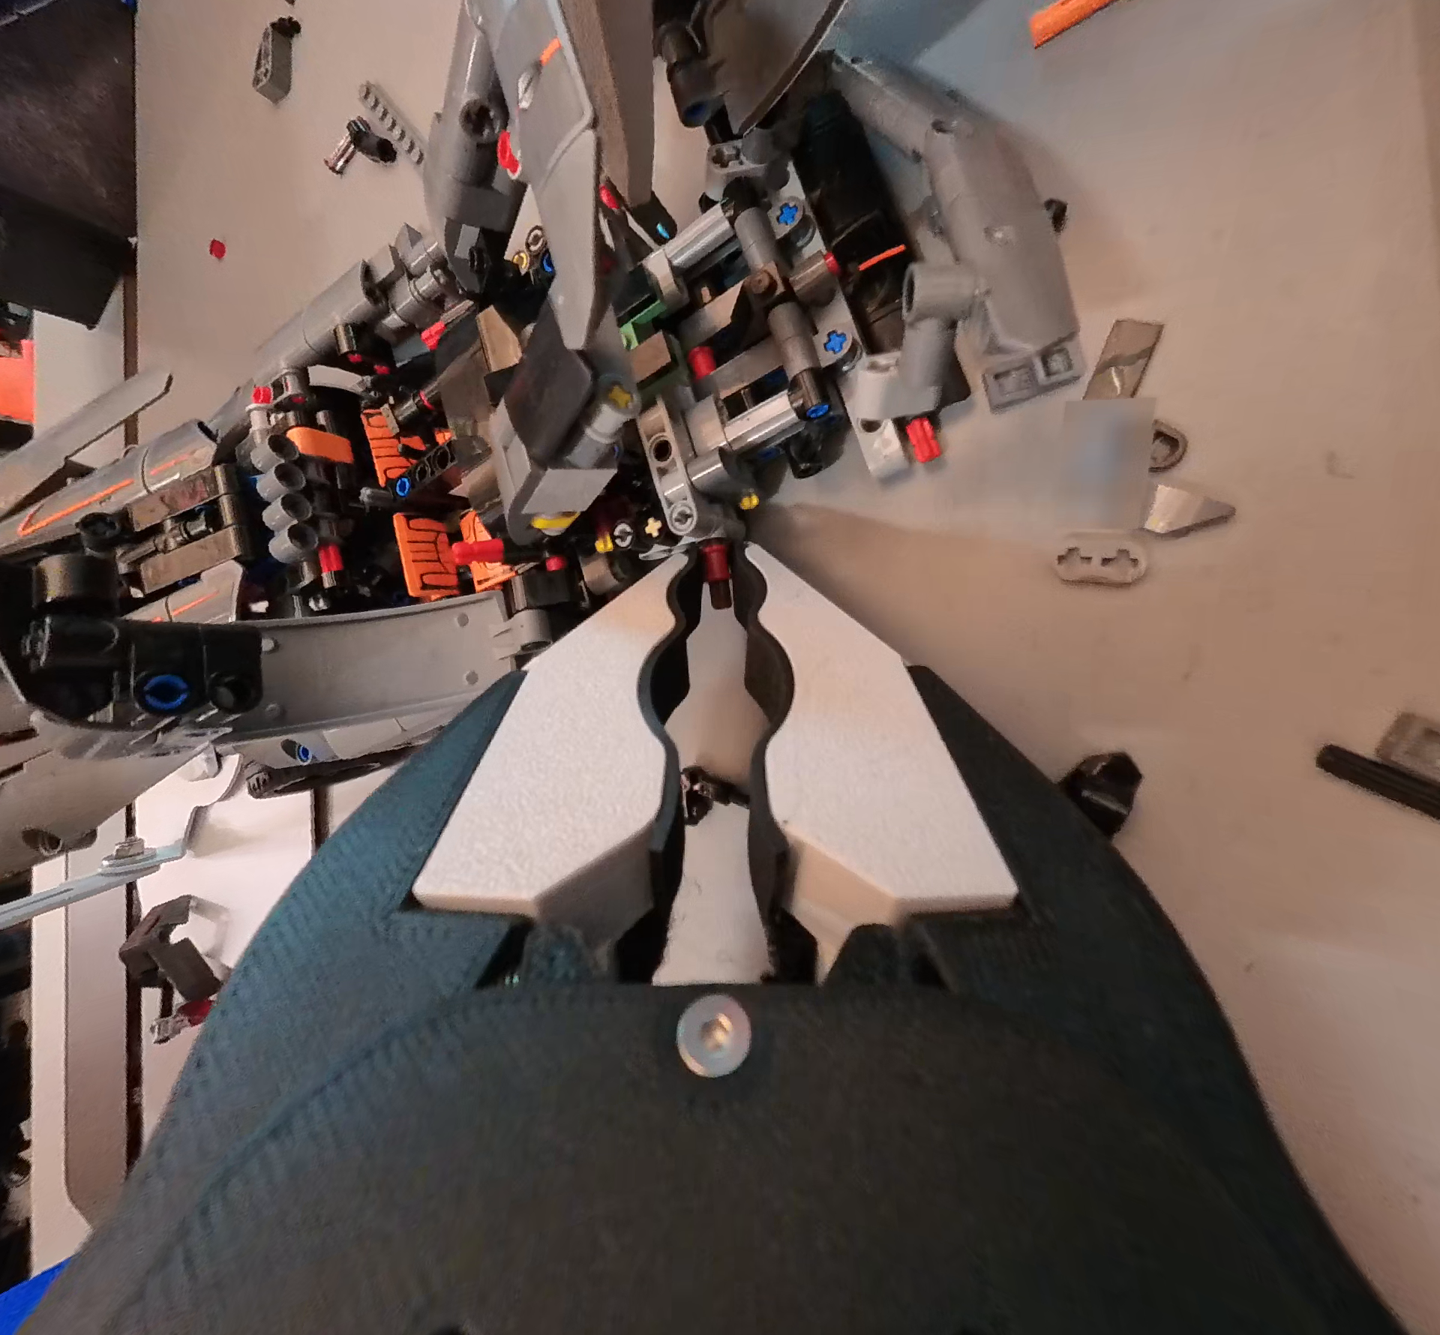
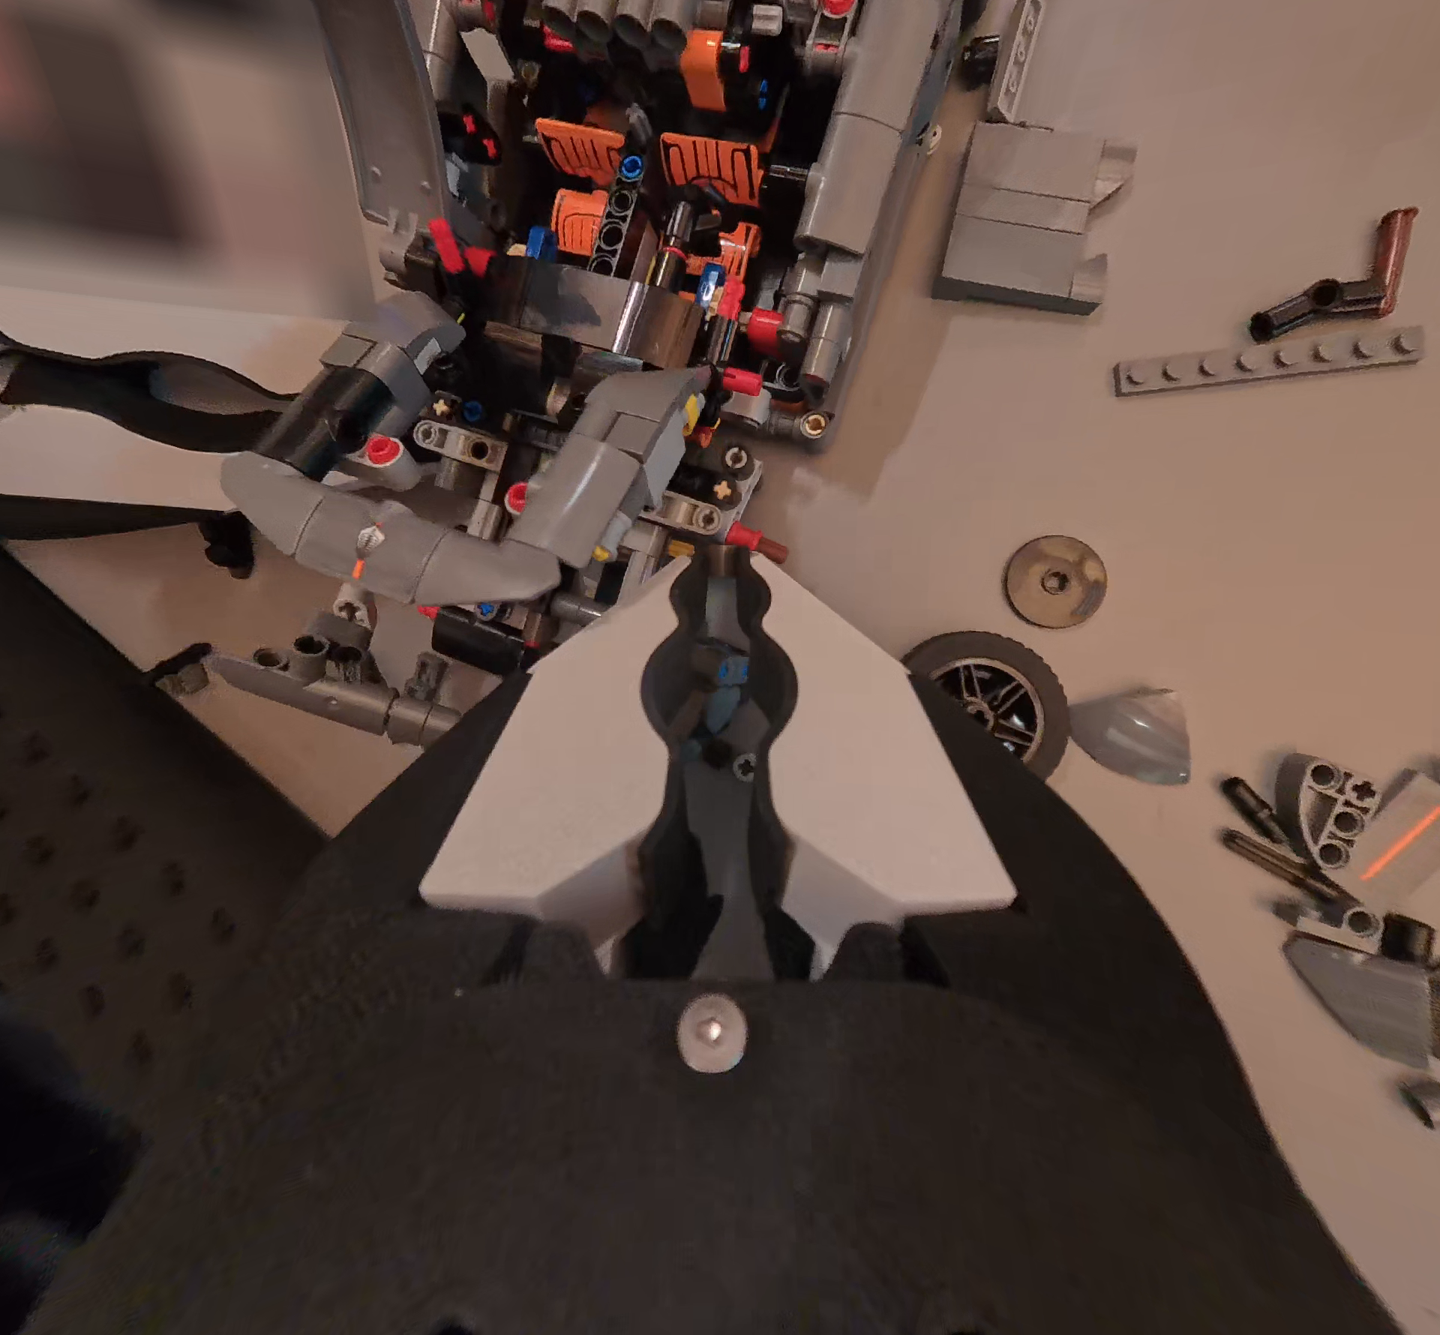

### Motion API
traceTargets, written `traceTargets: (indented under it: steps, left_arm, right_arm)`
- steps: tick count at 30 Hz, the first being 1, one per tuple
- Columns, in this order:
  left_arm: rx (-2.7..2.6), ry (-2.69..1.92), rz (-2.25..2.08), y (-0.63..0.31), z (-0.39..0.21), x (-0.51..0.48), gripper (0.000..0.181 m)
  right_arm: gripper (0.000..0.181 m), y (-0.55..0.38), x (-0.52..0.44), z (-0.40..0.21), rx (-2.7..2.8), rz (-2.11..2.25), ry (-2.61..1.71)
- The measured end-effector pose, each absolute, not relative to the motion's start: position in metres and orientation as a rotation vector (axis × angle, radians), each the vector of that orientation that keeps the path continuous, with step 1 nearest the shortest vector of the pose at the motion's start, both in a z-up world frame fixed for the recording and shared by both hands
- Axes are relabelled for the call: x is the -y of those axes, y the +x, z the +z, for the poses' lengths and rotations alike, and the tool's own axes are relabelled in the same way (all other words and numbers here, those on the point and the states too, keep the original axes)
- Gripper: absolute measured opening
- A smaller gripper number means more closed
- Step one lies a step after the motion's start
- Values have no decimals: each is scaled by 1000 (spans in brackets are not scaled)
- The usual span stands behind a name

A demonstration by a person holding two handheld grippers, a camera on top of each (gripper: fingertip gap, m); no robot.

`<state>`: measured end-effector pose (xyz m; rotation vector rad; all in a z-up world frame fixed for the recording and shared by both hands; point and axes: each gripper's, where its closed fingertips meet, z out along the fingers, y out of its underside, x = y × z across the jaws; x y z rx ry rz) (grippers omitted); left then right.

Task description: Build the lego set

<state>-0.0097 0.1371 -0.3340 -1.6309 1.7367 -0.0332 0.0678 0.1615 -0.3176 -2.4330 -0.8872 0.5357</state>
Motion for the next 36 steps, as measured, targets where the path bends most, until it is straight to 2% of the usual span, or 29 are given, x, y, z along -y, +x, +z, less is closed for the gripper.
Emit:
traceTargets:
  steps: [9, 26, 36]
  left_arm:
    - [-1731, -1623, -39, -7, -334, -137, 5]
    - [-1735, -1621, -46, -8, -334, -138, 4]
    - [-1733, -1620, -54, -8, -334, -138, 5]
  right_arm:
    - [4, 69, -162, -317, 844, 598, -2475]
    - [5, 65, -160, -316, 641, 985, -2411]
    - [9, 67, -158, -321, 726, 932, -2428]
